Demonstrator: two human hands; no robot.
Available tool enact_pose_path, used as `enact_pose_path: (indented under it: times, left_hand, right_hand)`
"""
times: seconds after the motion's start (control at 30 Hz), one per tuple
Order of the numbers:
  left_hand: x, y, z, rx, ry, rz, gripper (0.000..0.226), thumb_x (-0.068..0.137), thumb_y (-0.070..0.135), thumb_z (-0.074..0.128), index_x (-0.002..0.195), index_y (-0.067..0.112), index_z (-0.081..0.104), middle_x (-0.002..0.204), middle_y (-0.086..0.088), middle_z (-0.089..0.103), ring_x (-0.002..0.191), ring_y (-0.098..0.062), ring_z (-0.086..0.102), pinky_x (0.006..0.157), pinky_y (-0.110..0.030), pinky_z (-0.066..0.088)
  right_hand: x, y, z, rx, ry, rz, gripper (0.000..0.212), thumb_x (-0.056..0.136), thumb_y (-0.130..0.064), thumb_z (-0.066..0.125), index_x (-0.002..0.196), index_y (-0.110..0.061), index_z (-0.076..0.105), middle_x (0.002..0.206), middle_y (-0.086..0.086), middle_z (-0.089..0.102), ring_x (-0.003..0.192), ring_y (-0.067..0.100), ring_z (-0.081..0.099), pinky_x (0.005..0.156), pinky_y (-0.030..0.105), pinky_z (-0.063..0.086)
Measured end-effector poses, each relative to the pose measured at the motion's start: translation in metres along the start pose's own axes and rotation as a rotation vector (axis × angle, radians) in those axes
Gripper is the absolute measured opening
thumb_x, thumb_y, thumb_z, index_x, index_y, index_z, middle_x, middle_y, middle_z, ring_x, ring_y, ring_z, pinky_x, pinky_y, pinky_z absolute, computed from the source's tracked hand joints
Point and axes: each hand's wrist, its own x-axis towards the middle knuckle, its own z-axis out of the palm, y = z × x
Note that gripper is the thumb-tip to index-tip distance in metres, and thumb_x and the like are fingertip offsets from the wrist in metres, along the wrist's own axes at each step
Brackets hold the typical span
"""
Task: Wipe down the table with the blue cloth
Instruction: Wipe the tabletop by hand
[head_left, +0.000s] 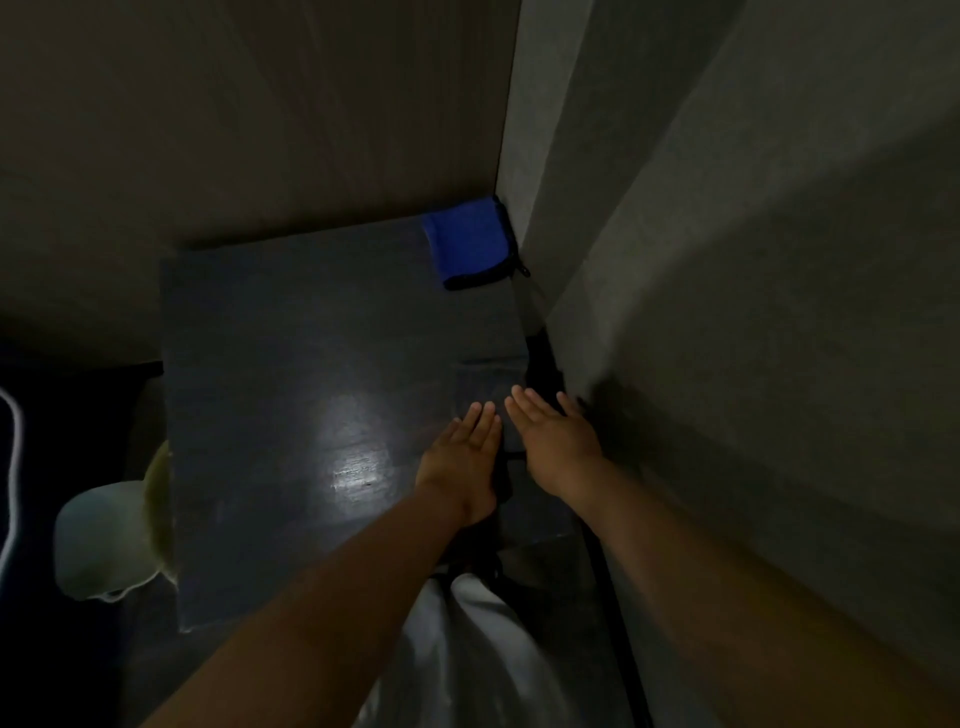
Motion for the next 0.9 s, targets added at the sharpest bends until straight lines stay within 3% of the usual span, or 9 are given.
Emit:
enact_pose_path:
  times: [0.43,0.63,0.9]
  left_hand:
    - [-0.025,0.028,0.026,-0.018,-0.070,-0.029,0.089,0.093,0.048,0.043,0.150,0.010,-0.014,0.158,-0.007,-0.022,0.146,-0.020,-0.019,0.120,-0.035,-0.003]
    - [-0.031,0.041,0.025,0.111,-0.158,-0.110,0.102,0.090,0.051,0.050,0.147,0.002,-0.018,0.154,-0.014,-0.029,0.144,-0.027,-0.023,0.120,-0.039,-0.005]
    - [-0.031,0.044,0.018,0.118,-0.203,-0.157,0.093,0.093,0.049,0.046,0.149,0.003,-0.013,0.156,-0.015,-0.025,0.145,-0.028,-0.019,0.120,-0.041,-0.002]
  right_hand:
    - [-0.031,-0.008,0.031,0.072,0.000,-0.015,0.071,0.098,-0.019,0.035,0.154,-0.015,-0.008,0.161,0.001,-0.014,0.148,0.012,-0.008,0.120,0.036,-0.004]
    - [-0.032,-0.010,0.038,0.159,-0.006,-0.050,0.073,0.096,-0.018,0.039,0.154,-0.015,-0.005,0.161,0.002,-0.012,0.148,0.012,-0.008,0.120,0.034,-0.003]
    - [-0.030,-0.015,0.038,0.180,0.012,-0.039,0.072,0.096,-0.022,0.039,0.154,-0.014,-0.003,0.162,0.003,-0.011,0.149,0.014,-0.008,0.119,0.033,-0.003]
